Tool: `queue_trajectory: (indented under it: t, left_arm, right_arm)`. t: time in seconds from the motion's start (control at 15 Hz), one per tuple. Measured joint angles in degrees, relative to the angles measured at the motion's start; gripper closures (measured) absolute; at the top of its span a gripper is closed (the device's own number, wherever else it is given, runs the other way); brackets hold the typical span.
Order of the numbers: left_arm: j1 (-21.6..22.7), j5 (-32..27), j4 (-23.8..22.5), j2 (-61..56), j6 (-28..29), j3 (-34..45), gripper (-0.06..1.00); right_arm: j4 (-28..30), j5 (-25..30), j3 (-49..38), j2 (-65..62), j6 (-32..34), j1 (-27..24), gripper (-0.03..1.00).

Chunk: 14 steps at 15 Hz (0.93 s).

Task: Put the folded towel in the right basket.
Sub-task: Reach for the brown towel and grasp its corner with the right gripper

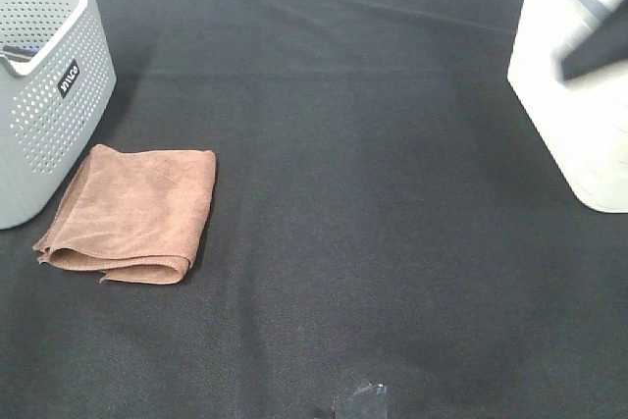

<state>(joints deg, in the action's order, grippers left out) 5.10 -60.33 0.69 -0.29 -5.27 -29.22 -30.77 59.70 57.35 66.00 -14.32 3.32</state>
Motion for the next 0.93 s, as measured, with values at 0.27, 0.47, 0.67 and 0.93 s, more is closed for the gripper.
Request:
queue_trajectory:
  t: [0.27, 0.47, 0.67, 0.93]
  left_arm:
    - [0.0, 0.0, -0.1, 0.0, 0.0, 0.0, -0.05]
    - [0.0, 0.0, -0.1, 0.0, 0.0, 0.0, -0.05]
    - [0.0, 0.0, -0.1, 0.0, 0.0, 0.0, -0.05]
    - [0.0, 0.0, 0.1, 0.0, 0.0, 0.0, -0.05]
  right_arm:
    - [-17.4, -7.3, 1.7, 18.2, -11.7, 4.0, 0.00]
    - [-21.3, -11.5, 13.0, 40.2, -11.6, 17.5, 0.00]
    - [-22.1, -11.7, 26.5, 54.3, -9.9, 24.5, 0.00]
    - [-21.9, -11.1, 40.7, 66.8, -6.8, 27.9, 0.00]
